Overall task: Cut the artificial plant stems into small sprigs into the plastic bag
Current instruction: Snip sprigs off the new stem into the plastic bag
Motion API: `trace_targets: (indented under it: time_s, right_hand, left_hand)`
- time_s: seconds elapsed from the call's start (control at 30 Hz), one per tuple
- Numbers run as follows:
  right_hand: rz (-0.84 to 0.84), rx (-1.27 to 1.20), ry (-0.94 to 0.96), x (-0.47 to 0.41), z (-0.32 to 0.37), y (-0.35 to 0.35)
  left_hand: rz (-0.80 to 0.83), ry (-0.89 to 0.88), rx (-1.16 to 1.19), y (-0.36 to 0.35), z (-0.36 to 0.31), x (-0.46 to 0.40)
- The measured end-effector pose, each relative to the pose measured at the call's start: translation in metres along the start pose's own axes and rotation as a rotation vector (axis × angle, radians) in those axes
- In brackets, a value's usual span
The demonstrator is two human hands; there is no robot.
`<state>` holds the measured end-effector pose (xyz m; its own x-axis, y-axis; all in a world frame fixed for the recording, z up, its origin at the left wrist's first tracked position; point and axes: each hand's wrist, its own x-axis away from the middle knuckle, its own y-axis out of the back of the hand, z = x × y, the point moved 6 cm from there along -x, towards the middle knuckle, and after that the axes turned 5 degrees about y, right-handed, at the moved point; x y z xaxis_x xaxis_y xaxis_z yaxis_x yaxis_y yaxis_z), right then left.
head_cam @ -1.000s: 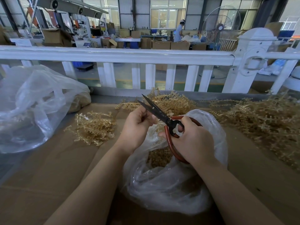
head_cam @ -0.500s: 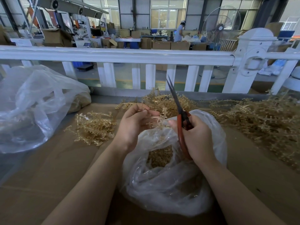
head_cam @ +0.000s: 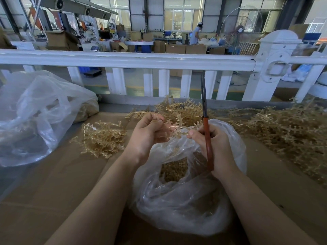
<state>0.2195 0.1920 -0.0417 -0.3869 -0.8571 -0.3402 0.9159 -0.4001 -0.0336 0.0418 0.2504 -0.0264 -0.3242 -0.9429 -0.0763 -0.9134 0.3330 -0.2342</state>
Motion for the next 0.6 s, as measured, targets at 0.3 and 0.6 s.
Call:
trace_targets:
  time_s: [0.3, 0.6]
  right_hand:
    - [0.071, -0.154, 0.001, 0.002, 0.004, -0.002]
    - [0.032, -0.114, -0.009, 0.002, 0.003, -0.001]
  left_hand:
    - [0.088, 0.023, -0.043, -0.005, 0.005, -0.002]
    - [0.181, -0.042, -0.16, -0.015, 0.005, 0.003]
